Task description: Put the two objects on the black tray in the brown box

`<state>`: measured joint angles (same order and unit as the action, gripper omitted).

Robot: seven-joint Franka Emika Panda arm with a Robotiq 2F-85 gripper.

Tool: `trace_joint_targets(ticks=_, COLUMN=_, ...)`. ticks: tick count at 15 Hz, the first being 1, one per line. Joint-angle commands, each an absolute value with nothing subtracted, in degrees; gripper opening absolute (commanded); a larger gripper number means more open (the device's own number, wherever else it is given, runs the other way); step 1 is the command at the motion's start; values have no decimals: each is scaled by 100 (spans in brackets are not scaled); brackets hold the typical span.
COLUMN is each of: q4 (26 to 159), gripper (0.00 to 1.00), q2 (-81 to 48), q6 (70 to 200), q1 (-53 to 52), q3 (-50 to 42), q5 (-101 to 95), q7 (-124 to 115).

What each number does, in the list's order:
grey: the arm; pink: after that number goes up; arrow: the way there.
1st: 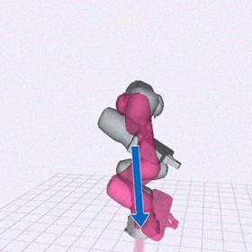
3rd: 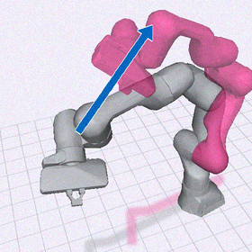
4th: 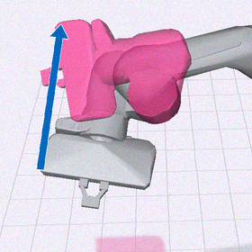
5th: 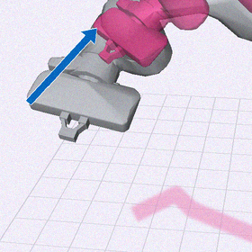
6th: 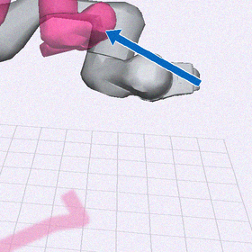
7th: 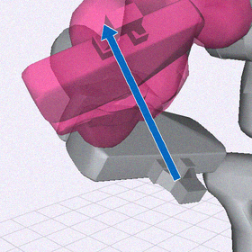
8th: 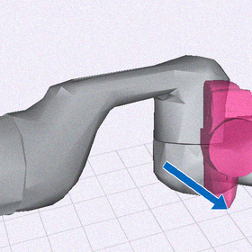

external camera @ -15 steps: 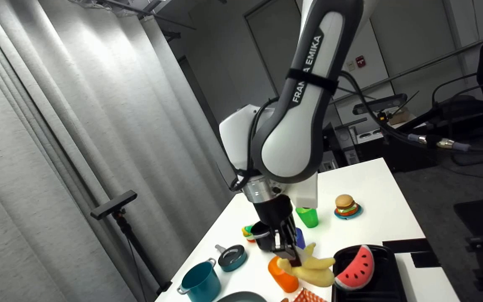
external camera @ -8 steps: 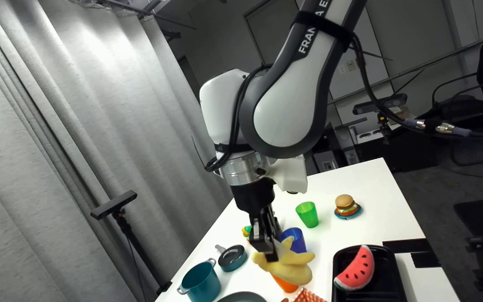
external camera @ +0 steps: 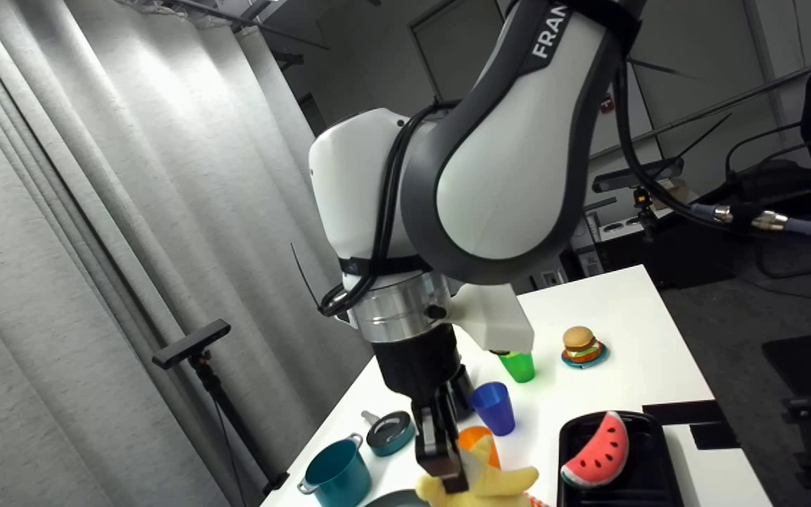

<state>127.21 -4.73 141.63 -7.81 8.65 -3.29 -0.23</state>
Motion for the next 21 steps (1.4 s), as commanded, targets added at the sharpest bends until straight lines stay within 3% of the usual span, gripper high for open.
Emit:
trace_joint_targets(ticks=1, q4=12771, gripper=3, q2=-438, q6=14051, q1=-830, q3=916, q5=-136, q7=232)
trace_joint_targets(ticks=3, q4=12819, gripper=3, q2=-429, q6=14046, q1=-830, q3=932, q5=-87, q7=287)
trace_joint_targets(ticks=4, q4=12848, gripper=39, q2=-420, q6=14035, q1=-828, q3=936, q5=-75, q7=313)
trace_joint_targets(ticks=5, q4=12875, gripper=40, q2=-408, q6=14036, q1=-828, q3=932, q5=-102, q7=311)
trace_joint_targets(ticks=13, q4=13021, gripper=98, q2=-353, q6=14030, q1=-803, q3=911, q5=-91, q7=384)
trace_joint_targets(ticks=21, q4=13067, gripper=100, q2=-309, q6=14053, q1=-702, q3=801, q5=-26, q7=363)
